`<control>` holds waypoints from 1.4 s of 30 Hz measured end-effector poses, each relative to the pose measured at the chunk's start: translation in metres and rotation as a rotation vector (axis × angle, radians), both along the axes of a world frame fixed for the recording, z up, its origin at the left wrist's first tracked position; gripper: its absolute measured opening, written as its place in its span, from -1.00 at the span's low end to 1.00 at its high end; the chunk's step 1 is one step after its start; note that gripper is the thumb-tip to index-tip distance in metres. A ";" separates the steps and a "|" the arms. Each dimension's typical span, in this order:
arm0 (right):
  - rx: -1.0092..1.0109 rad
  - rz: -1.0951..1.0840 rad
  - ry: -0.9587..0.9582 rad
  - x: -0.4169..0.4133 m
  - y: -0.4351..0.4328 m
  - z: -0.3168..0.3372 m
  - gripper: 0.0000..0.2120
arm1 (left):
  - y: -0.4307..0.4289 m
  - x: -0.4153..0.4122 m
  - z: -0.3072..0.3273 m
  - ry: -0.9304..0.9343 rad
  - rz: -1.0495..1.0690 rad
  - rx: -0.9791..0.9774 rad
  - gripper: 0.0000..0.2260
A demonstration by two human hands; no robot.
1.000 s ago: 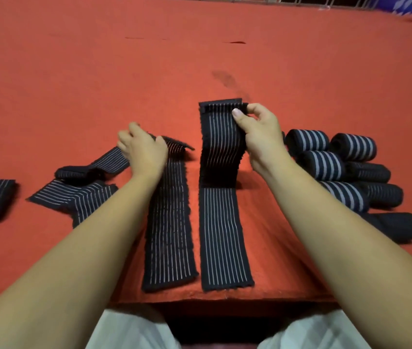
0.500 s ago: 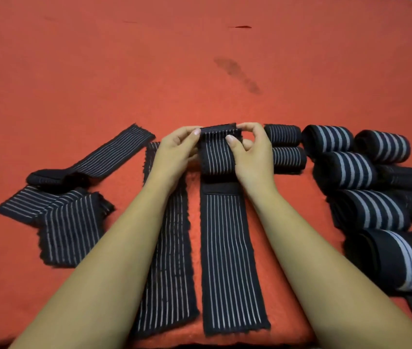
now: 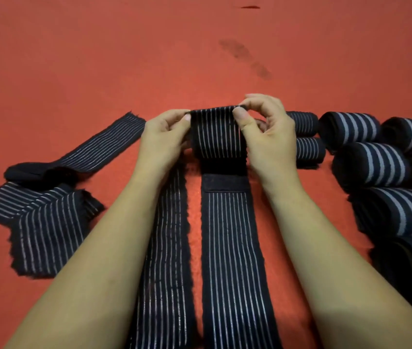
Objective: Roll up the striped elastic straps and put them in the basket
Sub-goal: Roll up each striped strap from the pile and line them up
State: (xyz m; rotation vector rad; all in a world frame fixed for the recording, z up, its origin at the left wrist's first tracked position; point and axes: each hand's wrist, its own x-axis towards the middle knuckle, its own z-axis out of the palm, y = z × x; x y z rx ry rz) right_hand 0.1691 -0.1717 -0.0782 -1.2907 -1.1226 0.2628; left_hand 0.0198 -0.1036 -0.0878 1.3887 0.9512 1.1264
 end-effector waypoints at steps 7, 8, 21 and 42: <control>-0.144 -0.081 0.016 0.005 -0.001 -0.003 -0.83 | -0.016 0.003 0.008 -0.175 -0.228 0.012 -0.83; -0.156 -0.085 0.039 0.005 -0.001 -0.005 -0.82 | -0.015 0.003 0.008 -0.186 -0.232 0.010 -0.84; -0.114 0.260 0.138 0.005 -0.005 -0.004 -0.83 | -0.016 -0.001 0.006 -0.089 -0.177 0.191 -0.93; -0.071 0.232 0.076 0.014 -0.006 -0.002 -0.78 | -0.018 0.002 0.002 -0.039 -0.301 0.220 -0.85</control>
